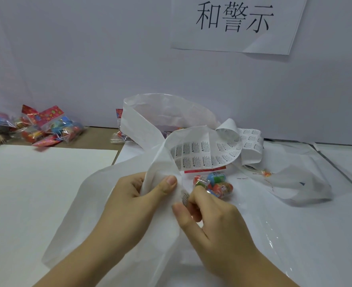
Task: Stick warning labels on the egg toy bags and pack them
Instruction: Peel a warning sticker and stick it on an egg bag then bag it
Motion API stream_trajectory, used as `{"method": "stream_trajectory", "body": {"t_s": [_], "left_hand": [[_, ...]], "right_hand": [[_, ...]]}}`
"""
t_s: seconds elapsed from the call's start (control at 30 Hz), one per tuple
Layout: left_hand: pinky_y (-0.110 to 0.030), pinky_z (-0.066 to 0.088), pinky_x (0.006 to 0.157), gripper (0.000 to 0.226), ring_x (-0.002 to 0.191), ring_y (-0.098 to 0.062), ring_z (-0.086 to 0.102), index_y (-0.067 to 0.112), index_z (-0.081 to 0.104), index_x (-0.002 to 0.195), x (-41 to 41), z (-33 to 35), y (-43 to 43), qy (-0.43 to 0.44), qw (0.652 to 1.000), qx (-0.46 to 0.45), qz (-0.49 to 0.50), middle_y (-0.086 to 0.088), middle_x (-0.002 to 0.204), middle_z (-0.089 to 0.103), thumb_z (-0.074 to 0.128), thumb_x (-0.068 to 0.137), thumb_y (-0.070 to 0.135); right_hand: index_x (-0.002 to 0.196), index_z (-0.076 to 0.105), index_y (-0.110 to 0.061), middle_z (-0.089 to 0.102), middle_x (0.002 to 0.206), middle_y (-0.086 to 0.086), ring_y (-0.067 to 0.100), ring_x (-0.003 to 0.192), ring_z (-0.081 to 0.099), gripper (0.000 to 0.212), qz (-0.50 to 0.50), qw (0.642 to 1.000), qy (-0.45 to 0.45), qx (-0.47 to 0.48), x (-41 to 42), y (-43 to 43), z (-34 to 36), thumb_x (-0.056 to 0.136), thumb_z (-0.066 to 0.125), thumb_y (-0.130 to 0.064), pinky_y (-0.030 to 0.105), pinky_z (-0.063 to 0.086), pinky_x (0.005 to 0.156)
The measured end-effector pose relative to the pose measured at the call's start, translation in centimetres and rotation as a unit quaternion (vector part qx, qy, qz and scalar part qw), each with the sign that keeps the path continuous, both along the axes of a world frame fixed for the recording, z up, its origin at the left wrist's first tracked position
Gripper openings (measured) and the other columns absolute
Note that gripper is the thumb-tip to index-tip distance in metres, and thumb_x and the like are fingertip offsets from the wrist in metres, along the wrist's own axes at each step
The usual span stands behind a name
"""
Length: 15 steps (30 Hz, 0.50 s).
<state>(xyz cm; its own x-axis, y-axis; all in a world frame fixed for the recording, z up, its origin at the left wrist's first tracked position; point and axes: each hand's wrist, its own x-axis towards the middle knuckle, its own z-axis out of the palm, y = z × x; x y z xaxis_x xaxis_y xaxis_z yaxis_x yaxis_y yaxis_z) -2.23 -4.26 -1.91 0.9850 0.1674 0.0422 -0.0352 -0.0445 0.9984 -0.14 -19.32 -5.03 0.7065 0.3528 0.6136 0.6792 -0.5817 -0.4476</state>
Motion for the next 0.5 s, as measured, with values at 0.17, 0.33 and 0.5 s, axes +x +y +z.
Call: {"method": "stream_trajectory", "body": {"t_s": [0.17,0.33,0.5], "left_hand": [[-0.035,0.060,0.065,0.034,0.075,-0.030,0.074,0.014,0.077,0.083,-0.11,-0.17,-0.09,0.027,0.998,-0.058,-0.017,-0.015,0.083,0.076,0.069,0.069,0.043],[-0.032,0.053,0.057,0.039,0.062,-0.022,0.068,0.009,0.074,0.075,0.01,-0.33,-0.10,0.028,0.999,-0.033,0.003,-0.012,0.074,0.074,0.069,0.067,0.047],[-0.020,0.045,0.047,0.028,0.049,-0.010,0.057,0.014,0.071,0.061,0.01,-0.43,-0.67,0.019,0.999,-0.014,0.022,-0.001,0.056,0.064,0.069,0.070,0.040]], "right_hand": [[0.071,0.045,-0.022,0.047,0.059,-0.010,0.013,0.051,0.046,0.030,-0.032,0.999,-0.030,-0.013,-0.05,0.27,0.12,0.093,0.041,-0.040,0.030,0.037,0.047],[0.068,0.050,-0.017,0.049,0.055,-0.004,0.018,0.047,0.048,0.030,-0.063,0.991,-0.086,-0.080,-0.22,0.62,0.08,0.092,0.041,-0.031,0.026,0.033,0.038],[0.064,0.050,-0.017,0.048,0.053,-0.005,0.016,0.044,0.045,0.028,-0.066,0.989,-0.091,-0.100,-0.13,0.71,-0.14,0.089,0.043,-0.029,0.024,0.028,0.039]]}}
